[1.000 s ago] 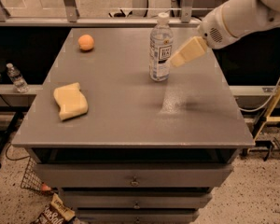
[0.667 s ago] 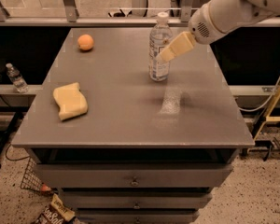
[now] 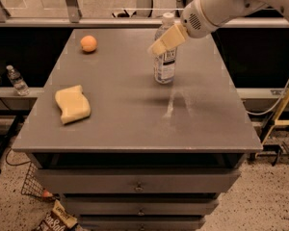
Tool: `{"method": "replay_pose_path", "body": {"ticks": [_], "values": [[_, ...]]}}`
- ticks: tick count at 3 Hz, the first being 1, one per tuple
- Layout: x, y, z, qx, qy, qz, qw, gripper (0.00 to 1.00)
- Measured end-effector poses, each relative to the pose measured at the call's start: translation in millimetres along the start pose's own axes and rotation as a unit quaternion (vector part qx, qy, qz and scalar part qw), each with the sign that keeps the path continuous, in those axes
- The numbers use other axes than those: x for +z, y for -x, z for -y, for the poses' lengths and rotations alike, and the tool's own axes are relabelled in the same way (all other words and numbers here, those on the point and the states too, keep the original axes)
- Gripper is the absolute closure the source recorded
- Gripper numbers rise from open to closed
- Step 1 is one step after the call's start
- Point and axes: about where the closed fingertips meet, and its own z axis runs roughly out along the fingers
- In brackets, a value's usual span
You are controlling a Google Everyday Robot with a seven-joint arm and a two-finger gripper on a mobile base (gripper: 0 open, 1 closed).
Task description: Move blue plastic bottle near sponge
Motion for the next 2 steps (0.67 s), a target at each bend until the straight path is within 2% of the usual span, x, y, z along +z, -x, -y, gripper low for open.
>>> {"method": "replay_pose_path", "body": {"ticks": [1, 2], "values": [[6.9, 7.4, -6.9, 0.004, 0.012, -0.002, 0.9999, 0.17], [12.6, 10.6, -12.0, 0.008, 0.020, -0.006, 0.9998, 0.39]]}}
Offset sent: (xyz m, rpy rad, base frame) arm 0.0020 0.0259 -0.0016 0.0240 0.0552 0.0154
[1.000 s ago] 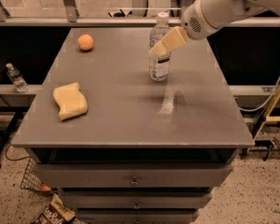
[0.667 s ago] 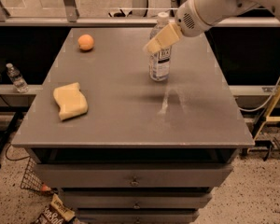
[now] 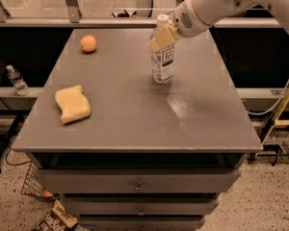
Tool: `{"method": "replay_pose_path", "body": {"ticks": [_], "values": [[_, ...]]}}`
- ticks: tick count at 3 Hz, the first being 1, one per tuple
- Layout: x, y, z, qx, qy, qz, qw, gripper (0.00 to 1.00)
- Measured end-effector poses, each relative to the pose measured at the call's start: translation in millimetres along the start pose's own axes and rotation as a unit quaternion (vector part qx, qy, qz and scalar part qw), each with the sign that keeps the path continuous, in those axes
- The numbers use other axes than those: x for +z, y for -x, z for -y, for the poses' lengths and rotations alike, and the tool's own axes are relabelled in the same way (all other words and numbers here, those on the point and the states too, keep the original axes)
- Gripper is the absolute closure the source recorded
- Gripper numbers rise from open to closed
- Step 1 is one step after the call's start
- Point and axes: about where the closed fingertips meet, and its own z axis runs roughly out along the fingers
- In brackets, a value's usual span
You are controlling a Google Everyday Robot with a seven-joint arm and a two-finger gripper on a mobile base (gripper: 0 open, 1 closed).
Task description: Move blue plastic bottle near sponge
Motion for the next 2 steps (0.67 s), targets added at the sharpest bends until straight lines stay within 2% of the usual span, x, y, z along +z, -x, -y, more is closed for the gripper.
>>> {"method": "replay_pose_path", "body": {"ticks": [1, 2], "values": [[3, 1, -3, 0.003, 0.006, 0.000, 1.0000, 0.64], [-12, 4, -3, -0.005, 0.019, 0.020, 0.9996, 0.86]]}}
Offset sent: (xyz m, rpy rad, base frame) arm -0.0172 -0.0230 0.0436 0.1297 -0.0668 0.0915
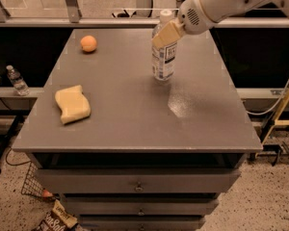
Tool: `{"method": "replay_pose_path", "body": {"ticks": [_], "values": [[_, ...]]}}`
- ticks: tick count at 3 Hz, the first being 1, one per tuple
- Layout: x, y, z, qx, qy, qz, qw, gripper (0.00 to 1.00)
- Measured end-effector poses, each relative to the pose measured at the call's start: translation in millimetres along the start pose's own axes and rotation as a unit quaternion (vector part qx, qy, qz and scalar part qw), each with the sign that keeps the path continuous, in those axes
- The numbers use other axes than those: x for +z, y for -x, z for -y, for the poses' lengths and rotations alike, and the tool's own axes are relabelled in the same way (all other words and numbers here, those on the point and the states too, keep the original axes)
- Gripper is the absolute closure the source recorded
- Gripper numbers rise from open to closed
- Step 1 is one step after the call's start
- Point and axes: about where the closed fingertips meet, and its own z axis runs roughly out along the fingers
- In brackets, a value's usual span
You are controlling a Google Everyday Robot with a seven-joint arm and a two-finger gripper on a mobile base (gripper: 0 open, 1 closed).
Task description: Move blue plastic bottle near sponge
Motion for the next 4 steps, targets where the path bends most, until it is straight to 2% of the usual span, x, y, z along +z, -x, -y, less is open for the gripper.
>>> {"method": "replay_pose_path", "body": {"ticks": [1, 2, 3, 4], "values": [[-32, 12, -8, -0.040, 0.030, 0.046, 0.9977, 1.00], [-32, 12, -9, -0.041, 0.030, 0.046, 0.9977, 1.00], [-25, 25, -39, -0.090, 0.063, 0.038, 0.9932, 1.00], [-11, 38, -84, -0.157, 0.110, 0.016, 0.9813, 1.00]]}}
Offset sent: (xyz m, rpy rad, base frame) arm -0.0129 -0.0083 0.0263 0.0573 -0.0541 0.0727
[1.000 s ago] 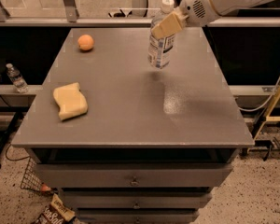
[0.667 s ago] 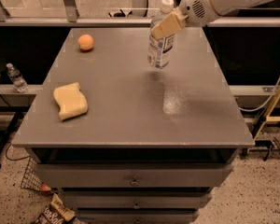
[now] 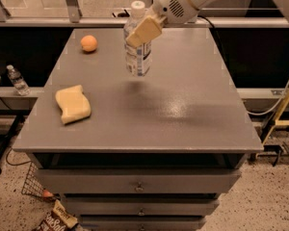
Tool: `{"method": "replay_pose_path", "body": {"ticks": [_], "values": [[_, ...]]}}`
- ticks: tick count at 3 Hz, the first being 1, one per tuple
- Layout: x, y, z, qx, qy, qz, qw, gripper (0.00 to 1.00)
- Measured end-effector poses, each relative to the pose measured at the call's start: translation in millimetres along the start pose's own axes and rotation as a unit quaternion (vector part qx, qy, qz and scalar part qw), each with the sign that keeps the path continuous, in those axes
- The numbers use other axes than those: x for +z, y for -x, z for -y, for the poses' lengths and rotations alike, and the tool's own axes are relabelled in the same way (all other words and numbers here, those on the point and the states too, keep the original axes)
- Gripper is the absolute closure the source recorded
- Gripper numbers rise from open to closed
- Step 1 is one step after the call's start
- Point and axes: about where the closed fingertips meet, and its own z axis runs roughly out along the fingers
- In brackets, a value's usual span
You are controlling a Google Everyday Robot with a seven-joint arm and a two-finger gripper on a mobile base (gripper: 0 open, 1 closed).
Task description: Move blue plastic bottle near sponge
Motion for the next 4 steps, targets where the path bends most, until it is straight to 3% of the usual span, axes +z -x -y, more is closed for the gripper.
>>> {"method": "replay_pose_path", "body": {"ticks": [1, 2, 4], "values": [[29, 12, -26, -0.041, 0.056, -0.025, 0.9973, 1.00], [51, 12, -42, -0.056, 0.098, -0.045, 0.9926, 1.00], [73, 22, -67, -0.084, 0.151, -0.056, 0.9834, 1.00]]}}
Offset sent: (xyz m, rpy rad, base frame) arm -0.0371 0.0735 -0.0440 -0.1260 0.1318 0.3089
